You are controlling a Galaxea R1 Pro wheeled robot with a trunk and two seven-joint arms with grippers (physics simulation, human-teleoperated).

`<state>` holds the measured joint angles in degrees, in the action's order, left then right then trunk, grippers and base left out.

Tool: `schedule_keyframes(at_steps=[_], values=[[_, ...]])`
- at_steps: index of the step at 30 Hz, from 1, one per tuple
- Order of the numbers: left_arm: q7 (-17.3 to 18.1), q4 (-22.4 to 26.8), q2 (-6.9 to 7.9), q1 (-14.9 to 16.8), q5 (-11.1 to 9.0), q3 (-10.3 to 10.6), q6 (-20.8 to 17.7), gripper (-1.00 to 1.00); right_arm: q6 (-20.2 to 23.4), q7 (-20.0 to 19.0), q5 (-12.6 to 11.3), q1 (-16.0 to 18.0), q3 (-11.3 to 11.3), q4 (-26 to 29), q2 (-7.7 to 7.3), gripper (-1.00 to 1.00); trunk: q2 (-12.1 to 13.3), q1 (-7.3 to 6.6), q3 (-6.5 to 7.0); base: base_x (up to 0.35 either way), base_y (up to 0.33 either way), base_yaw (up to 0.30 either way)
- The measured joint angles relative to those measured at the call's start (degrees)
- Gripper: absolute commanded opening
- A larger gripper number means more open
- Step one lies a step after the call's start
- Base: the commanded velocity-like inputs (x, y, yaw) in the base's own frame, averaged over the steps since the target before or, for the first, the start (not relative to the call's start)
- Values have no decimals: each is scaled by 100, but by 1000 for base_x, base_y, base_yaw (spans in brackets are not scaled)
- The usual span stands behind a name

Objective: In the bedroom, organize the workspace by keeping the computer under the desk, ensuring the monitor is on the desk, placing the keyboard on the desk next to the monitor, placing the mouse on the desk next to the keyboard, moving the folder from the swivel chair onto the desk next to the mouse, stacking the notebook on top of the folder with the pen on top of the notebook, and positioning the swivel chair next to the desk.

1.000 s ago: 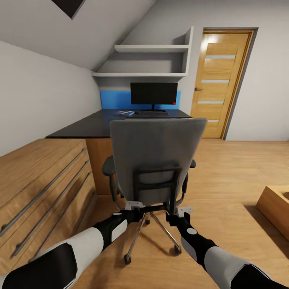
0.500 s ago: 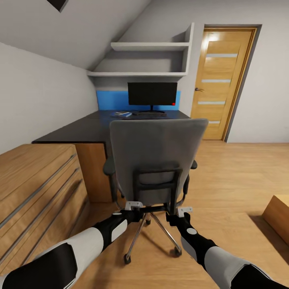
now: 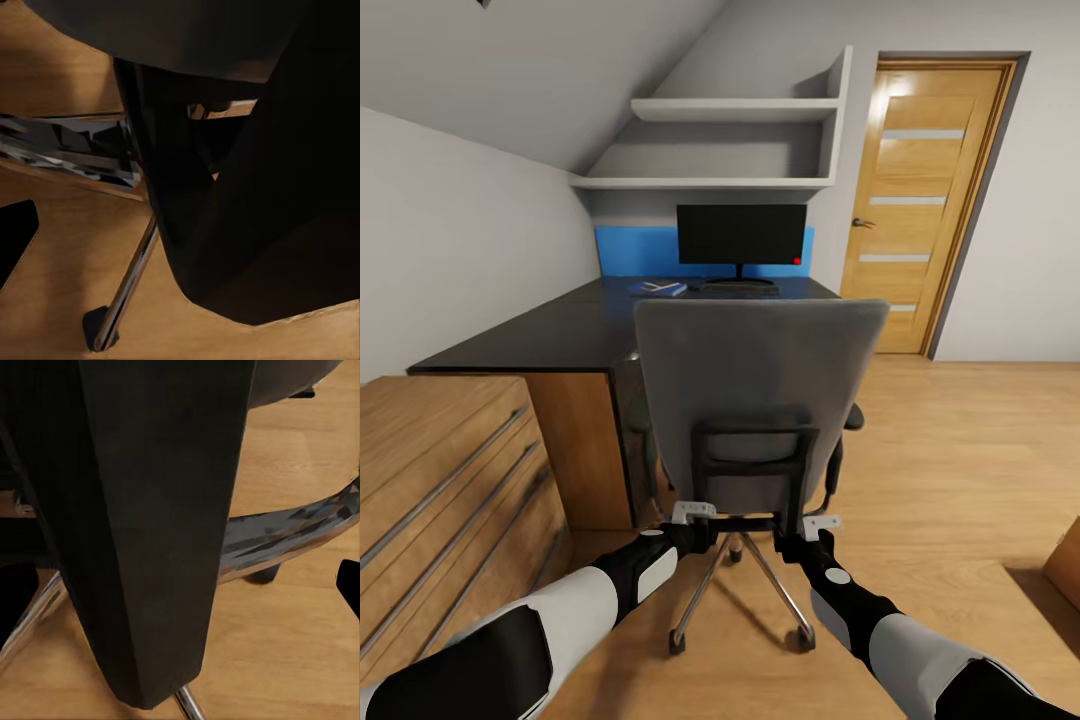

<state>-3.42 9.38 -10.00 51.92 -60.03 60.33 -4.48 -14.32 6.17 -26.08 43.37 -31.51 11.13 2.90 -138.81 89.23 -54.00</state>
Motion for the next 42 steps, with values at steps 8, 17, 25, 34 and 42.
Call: schedule_keyframes(at_steps=[8, 17, 25, 34, 42], values=[[-1, 1, 0, 3, -3, 6, -7, 100, 8, 3, -13, -1, 4, 4, 0, 100, 0, 0, 0, 321, -18, 0], [5, 2, 0, 0, -3, 8, -8, 100, 7, 3, -26, -2, 18, 1, 1, 100, 1, 1, 0, 321, -81, 37], [7, 0, 0, 2, 5, -5, -16, 100, 7, 4, -12, 0, 15, 13, 0, 100, 0, 0, 0, 321, -107, 65], [7, 1, 0, 2, 3, 1, -17, 100, 7, -1, -9, 1, 10, 6, 0, 100, 0, 0, 0, 320, -137, 1], [-2, 5, 0, 1, -16, 17, -28, 100, 0, -6, 0, -1, 9, -7, 0, 100, 0, 0, 0, 320, -71, 0]])
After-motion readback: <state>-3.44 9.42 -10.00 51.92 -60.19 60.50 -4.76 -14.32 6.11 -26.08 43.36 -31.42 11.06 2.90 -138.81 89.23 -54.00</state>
